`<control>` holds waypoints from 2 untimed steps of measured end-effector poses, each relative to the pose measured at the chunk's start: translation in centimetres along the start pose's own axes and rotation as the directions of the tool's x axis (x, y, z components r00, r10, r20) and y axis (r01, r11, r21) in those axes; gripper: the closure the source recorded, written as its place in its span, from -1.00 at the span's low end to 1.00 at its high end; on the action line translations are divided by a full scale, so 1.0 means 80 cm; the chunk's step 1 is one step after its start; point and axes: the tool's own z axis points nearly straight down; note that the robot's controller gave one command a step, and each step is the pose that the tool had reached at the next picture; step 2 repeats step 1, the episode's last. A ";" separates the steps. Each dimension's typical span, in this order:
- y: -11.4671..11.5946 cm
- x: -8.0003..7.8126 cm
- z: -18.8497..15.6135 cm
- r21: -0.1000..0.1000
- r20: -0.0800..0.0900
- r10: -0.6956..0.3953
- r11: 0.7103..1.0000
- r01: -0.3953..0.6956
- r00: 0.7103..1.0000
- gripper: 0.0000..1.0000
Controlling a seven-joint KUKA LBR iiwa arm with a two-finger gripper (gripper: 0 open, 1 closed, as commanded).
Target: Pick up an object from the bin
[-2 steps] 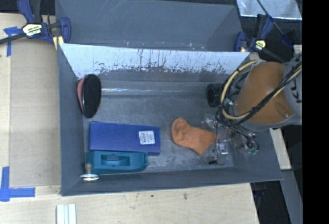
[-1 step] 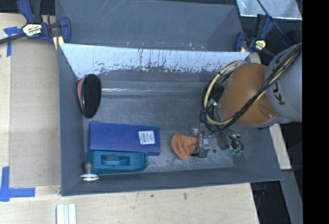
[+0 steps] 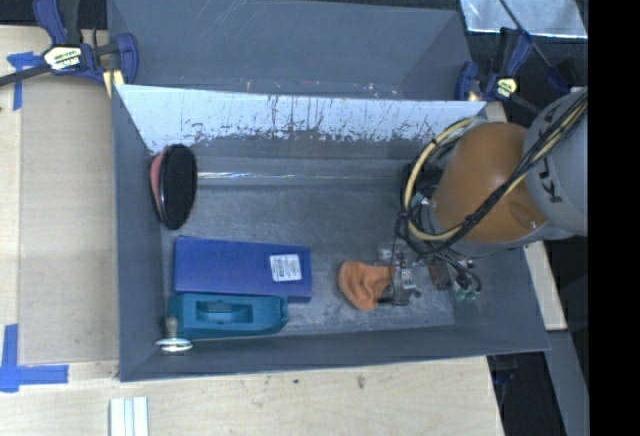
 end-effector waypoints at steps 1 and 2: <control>-0.023 0.009 -0.175 -0.001 -0.002 -0.016 1.000 0.016 1.000 1.00; -0.023 0.009 -0.175 -0.001 -0.002 -0.016 1.000 0.016 1.000 1.00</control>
Offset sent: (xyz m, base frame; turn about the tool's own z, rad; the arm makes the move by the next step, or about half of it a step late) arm 0.0000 0.0000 0.0000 0.0000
